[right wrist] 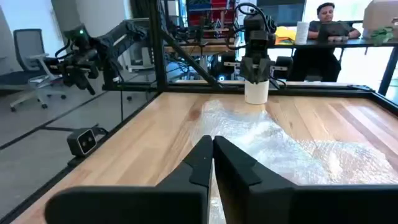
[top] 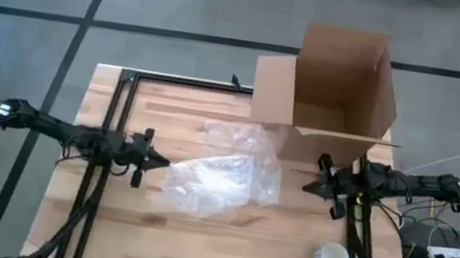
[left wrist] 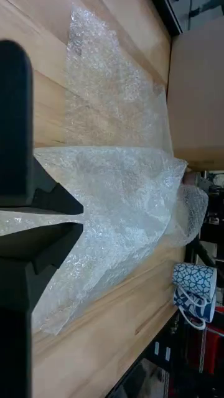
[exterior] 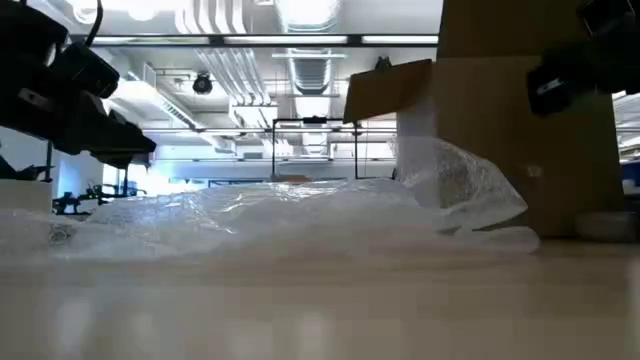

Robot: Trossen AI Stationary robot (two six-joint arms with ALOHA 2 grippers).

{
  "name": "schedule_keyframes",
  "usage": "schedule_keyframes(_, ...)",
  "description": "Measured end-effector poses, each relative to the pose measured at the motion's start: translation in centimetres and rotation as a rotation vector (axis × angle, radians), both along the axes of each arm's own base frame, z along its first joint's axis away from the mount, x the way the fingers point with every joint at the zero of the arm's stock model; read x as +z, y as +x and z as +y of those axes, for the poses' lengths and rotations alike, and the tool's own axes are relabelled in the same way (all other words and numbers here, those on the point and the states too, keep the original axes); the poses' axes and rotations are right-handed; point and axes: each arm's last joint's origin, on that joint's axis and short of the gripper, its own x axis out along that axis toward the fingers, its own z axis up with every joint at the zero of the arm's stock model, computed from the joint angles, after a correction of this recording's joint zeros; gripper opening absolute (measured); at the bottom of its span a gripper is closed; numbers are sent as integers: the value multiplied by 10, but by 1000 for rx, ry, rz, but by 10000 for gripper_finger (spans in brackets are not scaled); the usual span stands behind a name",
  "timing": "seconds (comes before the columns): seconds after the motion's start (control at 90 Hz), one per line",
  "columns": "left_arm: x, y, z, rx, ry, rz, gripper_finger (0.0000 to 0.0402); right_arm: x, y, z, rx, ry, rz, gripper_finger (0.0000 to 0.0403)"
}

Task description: Wrap mug

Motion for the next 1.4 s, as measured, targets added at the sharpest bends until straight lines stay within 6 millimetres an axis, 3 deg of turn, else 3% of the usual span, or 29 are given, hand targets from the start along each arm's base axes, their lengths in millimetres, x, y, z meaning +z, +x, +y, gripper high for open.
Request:
schedule_keyframes(0.844, 0, 0, 0, 0, 0, 0, 20, 0, 0, 0, 0, 0, 0, 0)
schedule_keyframes(1.044, 0, 0, 0, 0, 0, 0, 20, 6, 0, -2, -60, -100, -88, 0)
schedule_keyframes(1.3, 0, 0, 0, 0, 0, -1, 20, 21, -1, -3, -63, 304, -154, 0)
schedule_keyframes(1.4, 0, 0, 0, 0, 0, -5, 20, 30, -3, -4, -85, 361, -245, 0)
